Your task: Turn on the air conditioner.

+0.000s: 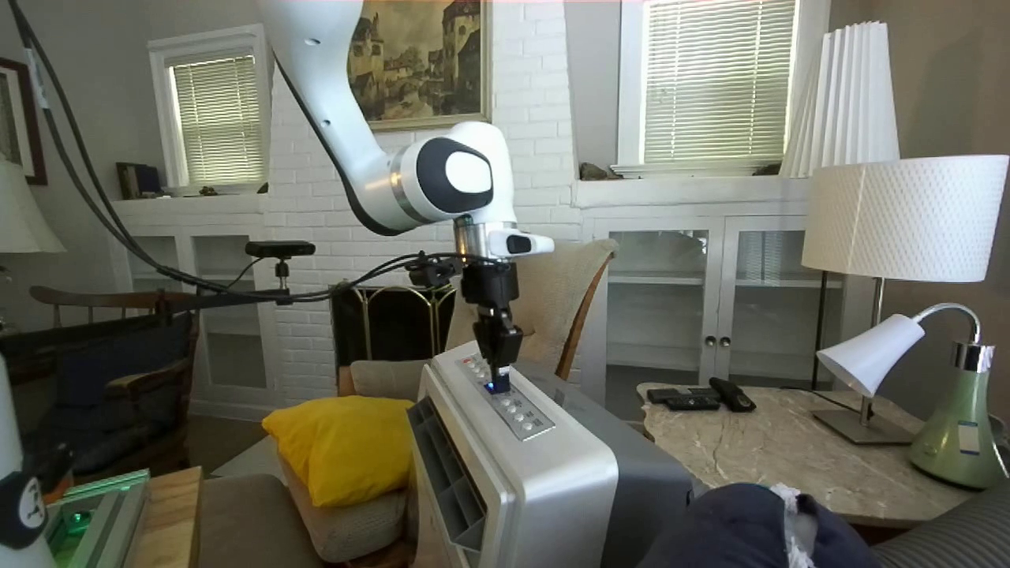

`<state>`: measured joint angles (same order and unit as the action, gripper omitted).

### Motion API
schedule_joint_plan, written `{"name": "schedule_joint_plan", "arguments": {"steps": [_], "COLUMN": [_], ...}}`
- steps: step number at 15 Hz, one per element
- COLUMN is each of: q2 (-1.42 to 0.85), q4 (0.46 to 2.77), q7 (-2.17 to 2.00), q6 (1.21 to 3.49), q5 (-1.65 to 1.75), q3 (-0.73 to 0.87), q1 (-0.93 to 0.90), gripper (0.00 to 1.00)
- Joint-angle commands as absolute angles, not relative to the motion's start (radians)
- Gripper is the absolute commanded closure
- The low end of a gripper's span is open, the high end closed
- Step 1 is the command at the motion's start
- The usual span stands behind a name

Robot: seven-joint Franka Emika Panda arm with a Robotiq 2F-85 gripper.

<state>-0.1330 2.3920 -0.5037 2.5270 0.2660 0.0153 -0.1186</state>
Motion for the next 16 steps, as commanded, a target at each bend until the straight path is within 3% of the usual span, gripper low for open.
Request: {"name": "schedule_joint_plan", "arguments": {"steps": [1,11,16], "q2": [-0.037,0.148,0.204], "q4": [2.435,2.443,2.423], "q7": [-0.507,-0.547,-0.500], "q6": [2.478,2.203,2.076], "q5": [0.297,0.234,0.138], "q3": [0.015,-0.047,-0.069], "q1": [-0.113,-0.085,-0.080], "gripper": [0.72,0.04,0.00]}}
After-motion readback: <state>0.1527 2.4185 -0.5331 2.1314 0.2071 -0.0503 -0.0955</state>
